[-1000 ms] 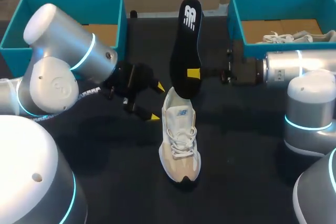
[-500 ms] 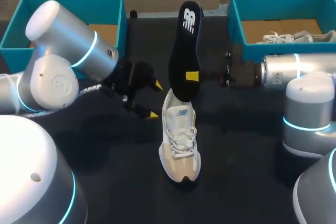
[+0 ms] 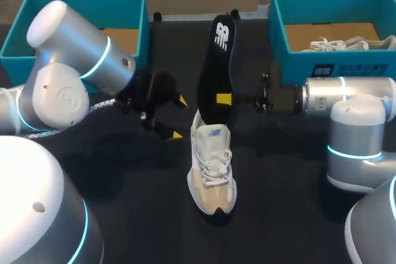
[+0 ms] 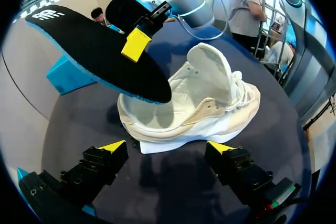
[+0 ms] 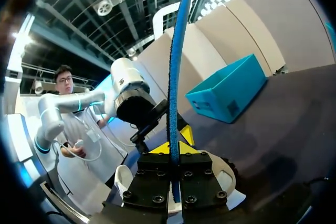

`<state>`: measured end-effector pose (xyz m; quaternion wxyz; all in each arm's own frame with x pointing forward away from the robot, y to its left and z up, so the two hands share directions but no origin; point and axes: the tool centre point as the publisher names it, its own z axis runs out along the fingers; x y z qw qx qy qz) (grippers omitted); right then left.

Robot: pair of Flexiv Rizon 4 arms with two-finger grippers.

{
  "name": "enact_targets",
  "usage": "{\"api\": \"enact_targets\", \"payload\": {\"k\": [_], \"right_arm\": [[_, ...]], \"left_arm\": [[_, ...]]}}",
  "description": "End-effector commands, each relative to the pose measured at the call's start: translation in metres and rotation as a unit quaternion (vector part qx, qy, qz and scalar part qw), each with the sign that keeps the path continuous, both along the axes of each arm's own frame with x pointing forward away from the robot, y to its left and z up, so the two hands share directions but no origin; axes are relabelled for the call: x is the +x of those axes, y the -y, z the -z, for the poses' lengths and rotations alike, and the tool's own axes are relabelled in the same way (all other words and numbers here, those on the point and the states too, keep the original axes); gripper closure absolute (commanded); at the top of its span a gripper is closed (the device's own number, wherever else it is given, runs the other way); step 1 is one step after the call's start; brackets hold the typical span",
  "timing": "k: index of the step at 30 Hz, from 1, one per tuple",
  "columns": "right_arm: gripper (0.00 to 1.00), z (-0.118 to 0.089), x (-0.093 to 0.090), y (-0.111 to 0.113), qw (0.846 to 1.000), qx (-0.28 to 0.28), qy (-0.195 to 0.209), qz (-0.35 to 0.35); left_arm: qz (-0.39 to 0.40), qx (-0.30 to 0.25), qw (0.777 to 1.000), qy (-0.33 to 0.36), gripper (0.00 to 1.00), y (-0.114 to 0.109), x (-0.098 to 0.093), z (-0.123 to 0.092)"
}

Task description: Take the shoe out of the shoebox, open the shoe tongue, remove and reinsert the insole, then place the shoe into the shoebox

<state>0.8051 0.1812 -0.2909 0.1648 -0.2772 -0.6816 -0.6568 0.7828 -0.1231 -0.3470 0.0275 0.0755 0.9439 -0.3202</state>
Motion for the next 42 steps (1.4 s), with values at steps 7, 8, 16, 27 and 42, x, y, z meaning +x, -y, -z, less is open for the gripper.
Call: {"api": "enact_targets", "payload": {"k": [7,8,16,27,42], "right_arm": [[1.00,0.005,-0.001,-0.006,1.000,0.004,-0.003,-0.005],[1.00,0.005,-0.001,-0.007,1.000,0.004,-0.003,-0.006],[1.00,0.007,0.000,-0.012,1.000,0.006,-0.004,-0.012],[1.00,0.015,0.000,-0.019,1.000,0.010,-0.006,-0.019],[1.00,0.029,-0.006,-0.018,1.000,0.003,-0.017,-0.026]], "left_arm": [[-0.004,-0.002,1.000,0.000,0.00,0.003,-0.001,0.006],[-0.005,-0.002,1.000,-0.001,0.00,0.004,-0.001,0.006],[-0.013,0.000,1.000,-0.002,0.00,0.005,0.000,0.007],[-0.009,0.005,1.000,0.001,0.00,0.010,0.002,0.007],[-0.002,0.008,1.000,0.002,0.00,0.008,0.001,0.009]]}}
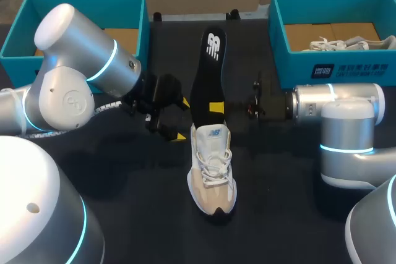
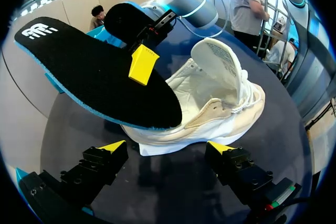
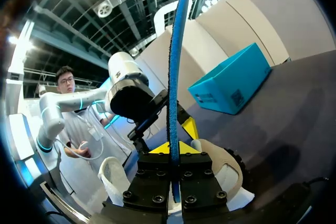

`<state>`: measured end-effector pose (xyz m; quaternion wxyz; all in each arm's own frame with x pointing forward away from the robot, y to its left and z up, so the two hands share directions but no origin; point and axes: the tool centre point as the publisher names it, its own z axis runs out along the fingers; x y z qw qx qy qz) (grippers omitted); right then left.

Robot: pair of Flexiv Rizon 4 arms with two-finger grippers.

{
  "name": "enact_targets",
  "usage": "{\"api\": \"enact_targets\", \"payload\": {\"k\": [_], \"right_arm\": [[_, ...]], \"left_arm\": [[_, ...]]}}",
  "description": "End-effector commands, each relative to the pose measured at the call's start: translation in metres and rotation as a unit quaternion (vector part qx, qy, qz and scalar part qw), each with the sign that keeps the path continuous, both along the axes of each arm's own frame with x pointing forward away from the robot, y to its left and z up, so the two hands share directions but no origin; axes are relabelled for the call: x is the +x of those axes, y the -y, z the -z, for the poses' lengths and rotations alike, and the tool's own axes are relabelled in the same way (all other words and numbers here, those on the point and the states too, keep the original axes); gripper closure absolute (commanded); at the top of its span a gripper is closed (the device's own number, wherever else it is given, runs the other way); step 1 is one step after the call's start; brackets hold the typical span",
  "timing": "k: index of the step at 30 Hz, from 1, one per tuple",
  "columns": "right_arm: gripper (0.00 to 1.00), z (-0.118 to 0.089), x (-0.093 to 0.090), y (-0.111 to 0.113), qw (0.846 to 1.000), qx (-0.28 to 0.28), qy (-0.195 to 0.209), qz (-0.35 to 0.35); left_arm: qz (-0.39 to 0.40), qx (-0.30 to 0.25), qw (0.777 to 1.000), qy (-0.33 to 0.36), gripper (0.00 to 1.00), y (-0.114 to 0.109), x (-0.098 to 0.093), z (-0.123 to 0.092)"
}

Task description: Take the shoe out of the shoebox, open the shoe tongue, remove and reinsert the insole, then place the shoe into the shoebox

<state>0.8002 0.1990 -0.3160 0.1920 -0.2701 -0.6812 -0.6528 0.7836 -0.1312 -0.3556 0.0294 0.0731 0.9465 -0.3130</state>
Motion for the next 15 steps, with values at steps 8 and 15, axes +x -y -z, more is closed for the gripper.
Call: {"api": "enact_targets", "payload": {"k": [8,15], "right_arm": [[1.00,0.012,-0.009,0.000,1.000,-0.010,-0.009,-0.009],[1.00,0.017,-0.015,0.001,1.000,-0.020,-0.016,-0.016]], "left_arm": [[0.000,0.004,1.000,0.000,0.00,-0.004,-0.001,0.002],[0.001,0.006,1.000,0.001,0.00,-0.005,-0.002,0.001]]}}
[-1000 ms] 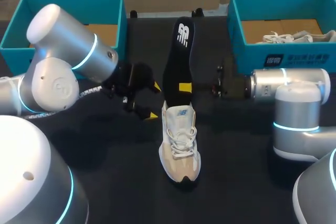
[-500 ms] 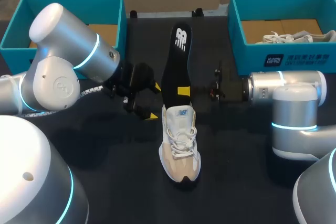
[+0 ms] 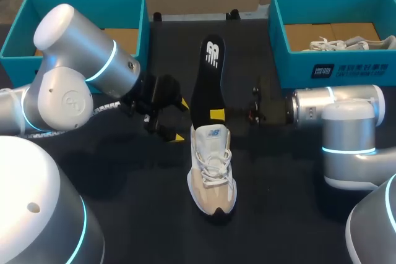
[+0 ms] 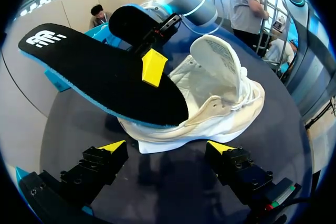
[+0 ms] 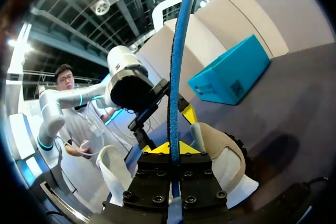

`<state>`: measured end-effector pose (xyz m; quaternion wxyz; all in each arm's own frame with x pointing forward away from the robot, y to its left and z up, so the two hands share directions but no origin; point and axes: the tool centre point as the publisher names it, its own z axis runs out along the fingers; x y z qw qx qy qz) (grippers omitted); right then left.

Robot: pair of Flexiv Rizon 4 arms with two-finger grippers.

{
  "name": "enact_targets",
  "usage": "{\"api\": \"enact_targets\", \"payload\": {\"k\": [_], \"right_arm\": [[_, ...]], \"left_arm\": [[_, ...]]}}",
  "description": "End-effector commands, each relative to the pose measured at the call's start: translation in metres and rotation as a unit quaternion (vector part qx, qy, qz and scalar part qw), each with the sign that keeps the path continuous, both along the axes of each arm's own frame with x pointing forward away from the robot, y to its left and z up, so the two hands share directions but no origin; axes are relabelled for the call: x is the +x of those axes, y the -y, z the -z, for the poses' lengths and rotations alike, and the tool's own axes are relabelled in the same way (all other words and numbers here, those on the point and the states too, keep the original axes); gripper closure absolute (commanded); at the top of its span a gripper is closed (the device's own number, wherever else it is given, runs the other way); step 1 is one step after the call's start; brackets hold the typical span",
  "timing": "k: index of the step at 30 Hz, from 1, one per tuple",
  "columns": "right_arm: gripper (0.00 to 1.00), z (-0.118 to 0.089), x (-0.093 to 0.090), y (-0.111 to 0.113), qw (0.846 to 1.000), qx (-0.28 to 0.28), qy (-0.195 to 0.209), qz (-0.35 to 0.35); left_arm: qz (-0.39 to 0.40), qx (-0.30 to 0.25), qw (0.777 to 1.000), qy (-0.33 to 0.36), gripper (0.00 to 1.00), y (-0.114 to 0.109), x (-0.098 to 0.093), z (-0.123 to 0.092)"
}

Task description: Take the shoe out of the shoebox, open the shoe tongue, remove and reinsert the insole, then place the shoe into the shoebox

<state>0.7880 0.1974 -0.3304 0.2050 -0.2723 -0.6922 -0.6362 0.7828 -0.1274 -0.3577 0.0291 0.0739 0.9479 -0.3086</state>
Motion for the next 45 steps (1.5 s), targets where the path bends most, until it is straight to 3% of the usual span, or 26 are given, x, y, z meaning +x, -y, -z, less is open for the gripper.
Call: {"api": "enact_targets", "payload": {"k": [1,35,45], "right_arm": [[1.00,0.004,-0.003,0.000,1.000,-0.005,-0.004,-0.002],[1.00,0.025,-0.032,0.002,0.997,-0.056,-0.057,-0.017],[1.00,0.024,-0.032,0.004,0.997,-0.058,-0.057,-0.013]], "left_arm": [[0.000,0.001,1.000,0.001,0.00,-0.001,-0.002,-0.001],[0.014,0.000,1.000,-0.001,0.00,0.002,0.005,0.000],[0.018,0.006,1.000,-0.003,0.00,0.005,0.005,0.001]]}}
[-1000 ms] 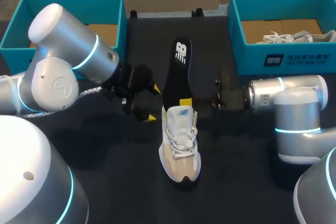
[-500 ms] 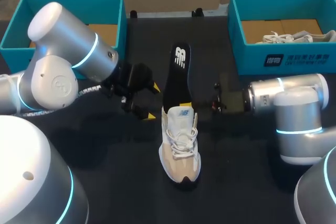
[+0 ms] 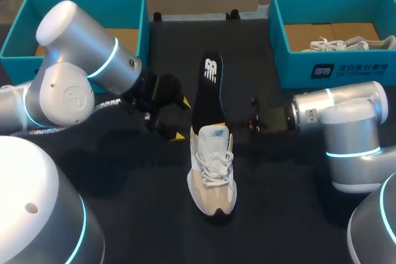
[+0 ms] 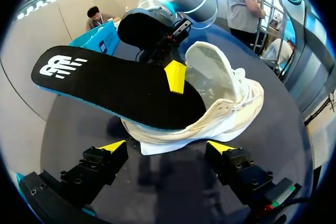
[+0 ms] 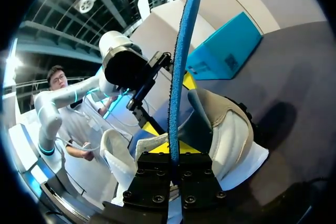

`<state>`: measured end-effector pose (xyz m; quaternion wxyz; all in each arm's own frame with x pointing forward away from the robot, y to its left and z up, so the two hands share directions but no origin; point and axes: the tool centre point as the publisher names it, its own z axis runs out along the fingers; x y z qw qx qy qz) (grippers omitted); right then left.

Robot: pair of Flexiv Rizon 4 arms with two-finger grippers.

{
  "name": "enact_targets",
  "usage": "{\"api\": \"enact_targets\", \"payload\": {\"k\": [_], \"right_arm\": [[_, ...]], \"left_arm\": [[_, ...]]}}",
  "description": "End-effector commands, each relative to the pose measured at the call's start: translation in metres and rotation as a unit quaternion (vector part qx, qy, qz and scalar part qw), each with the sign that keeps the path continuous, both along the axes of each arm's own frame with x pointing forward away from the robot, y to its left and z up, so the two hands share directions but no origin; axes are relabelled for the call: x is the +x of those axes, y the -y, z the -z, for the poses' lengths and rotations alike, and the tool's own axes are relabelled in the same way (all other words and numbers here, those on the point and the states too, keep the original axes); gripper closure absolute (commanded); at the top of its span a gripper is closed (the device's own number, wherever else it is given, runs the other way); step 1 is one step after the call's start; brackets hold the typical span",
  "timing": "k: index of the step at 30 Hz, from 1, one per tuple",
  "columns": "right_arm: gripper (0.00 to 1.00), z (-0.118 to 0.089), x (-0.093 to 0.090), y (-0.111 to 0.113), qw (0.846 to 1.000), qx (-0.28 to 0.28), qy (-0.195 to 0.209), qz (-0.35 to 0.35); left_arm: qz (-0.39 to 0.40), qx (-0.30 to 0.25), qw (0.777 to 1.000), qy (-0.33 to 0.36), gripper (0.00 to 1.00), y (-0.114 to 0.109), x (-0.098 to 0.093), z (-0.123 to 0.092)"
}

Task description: Take the shoe out of the shoebox, open the shoe tongue, remove and reinsert the insole, then place the shoe into the shoebox

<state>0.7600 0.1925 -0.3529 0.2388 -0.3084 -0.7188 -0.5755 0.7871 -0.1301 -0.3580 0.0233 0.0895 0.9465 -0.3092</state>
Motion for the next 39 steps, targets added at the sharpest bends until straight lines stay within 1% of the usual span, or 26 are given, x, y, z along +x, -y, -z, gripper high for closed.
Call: {"api": "enact_targets", "payload": {"k": [1,5,8,10,12,15,24,29,33,39], "right_arm": [[1.00,0.001,-0.003,-0.001,1.000,-0.001,0.002,0.003],[1.00,0.000,-0.001,-0.001,1.000,0.000,0.006,0.003],[0.94,0.000,-0.001,-0.002,1.000,0.001,0.007,0.003],[0.87,0.000,0.000,-0.002,1.000,0.002,0.008,0.003],[0.86,0.000,0.000,-0.003,1.000,0.003,0.010,0.003],[0.81,-0.001,0.000,-0.003,1.000,0.004,0.013,0.004],[0.78,-0.004,0.002,-0.006,1.000,0.005,0.023,0.009],[0.72,-0.007,0.004,-0.005,0.999,0.006,0.030,0.016],[0.72,-0.009,0.006,-0.005,0.999,0.006,0.034,0.020],[0.68,-0.014,0.011,-0.004,0.999,0.004,0.040,0.022]], "left_arm": [[0.001,0.007,1.000,-0.002,0.00,0.002,0.001,0.001],[0.002,0.007,1.000,-0.003,0.00,0.002,0.001,0.001],[0.002,0.007,1.000,-0.003,0.00,0.002,0.001,0.001],[0.002,0.007,1.000,-0.003,0.00,0.002,0.001,0.001],[0.002,0.007,1.000,-0.003,0.00,0.002,0.001,0.001],[0.002,0.007,1.000,-0.003,0.00,0.002,0.001,0.001],[0.002,0.007,1.000,-0.003,0.00,0.002,0.001,0.001],[0.002,0.007,1.000,-0.003,0.00,0.002,0.001,0.001],[0.002,0.007,1.000,-0.003,0.00,0.002,0.001,0.001],[0.002,0.007,1.000,-0.003,0.00,0.002,0.001,0.001]]}}
